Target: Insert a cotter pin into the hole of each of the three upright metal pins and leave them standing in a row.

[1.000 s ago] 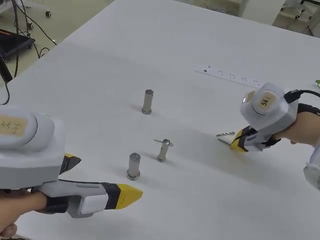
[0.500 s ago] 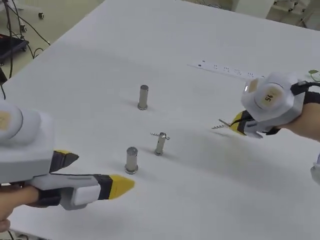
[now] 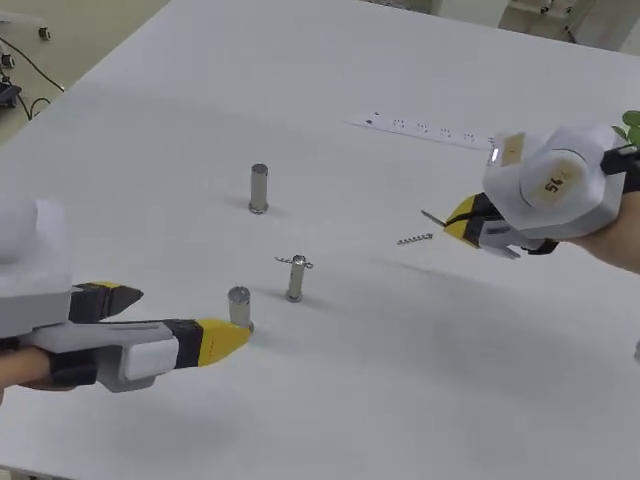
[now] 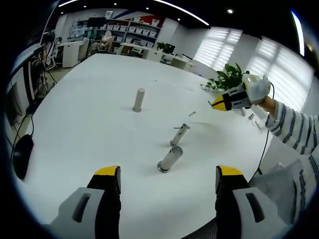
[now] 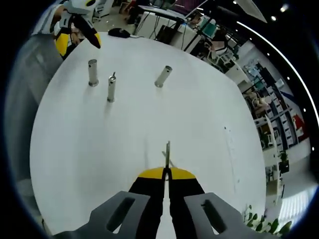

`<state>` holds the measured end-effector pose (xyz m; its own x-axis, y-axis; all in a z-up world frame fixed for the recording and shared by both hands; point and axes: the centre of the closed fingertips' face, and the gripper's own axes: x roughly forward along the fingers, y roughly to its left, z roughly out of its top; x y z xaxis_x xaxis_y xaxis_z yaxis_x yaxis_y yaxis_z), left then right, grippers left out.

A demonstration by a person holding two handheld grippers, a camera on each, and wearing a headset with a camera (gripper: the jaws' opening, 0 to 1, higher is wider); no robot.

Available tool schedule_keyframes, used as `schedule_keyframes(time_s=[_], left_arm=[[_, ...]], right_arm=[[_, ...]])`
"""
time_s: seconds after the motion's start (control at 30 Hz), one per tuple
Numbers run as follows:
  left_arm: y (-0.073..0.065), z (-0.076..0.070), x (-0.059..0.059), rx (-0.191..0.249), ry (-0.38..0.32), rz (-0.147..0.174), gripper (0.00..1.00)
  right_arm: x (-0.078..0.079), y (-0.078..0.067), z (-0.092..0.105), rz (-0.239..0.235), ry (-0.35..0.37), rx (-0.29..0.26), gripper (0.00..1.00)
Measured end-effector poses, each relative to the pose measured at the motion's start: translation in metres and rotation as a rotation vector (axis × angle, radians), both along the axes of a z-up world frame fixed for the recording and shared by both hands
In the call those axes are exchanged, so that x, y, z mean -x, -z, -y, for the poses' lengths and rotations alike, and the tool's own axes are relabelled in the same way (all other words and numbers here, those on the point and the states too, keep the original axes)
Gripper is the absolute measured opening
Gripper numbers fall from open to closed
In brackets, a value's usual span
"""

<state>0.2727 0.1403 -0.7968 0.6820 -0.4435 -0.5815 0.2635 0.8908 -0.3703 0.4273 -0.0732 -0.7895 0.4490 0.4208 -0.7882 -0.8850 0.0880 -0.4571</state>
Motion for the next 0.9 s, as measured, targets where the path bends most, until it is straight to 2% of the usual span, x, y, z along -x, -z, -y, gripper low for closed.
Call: schedule_keyframes(time_s=[0.13,0.37,0.43,0.47,0.57,0.77,0.9], left_arm=[[-0.004,0.002,-0.006,-0.014,0.016,0.021,0.76],[-0.017,0.012,-0.017,0.004,0.047,0.055,0.77],[-0.022,0.017,-0.022,0.003,0.071,0.079,0.73],[-0.025,0.02,-0.024,0.0,0.09,0.094,0.71],[-0.031,0.029,-0.029,0.001,0.122,0.114,0.64],[-0.038,0.046,-0.041,0.01,0.169,0.127,0.58],[-0.042,0.06,-0.048,0.051,0.192,0.124,0.52]], right_arm=[[0.008,-0.003,-0.004,0.011,-0.009,-0.014,0.02],[0.021,-0.006,-0.013,0.031,-0.04,-0.021,0.02],[0.017,-0.006,-0.013,0.032,-0.044,-0.026,0.02],[0.02,-0.007,-0.015,0.028,-0.045,-0.039,0.02],[0.027,-0.01,-0.019,0.036,-0.054,-0.05,0.02],[0.04,-0.017,-0.028,0.062,-0.078,-0.064,0.02],[0.048,-0.017,-0.032,0.075,-0.102,-0.053,0.02]])
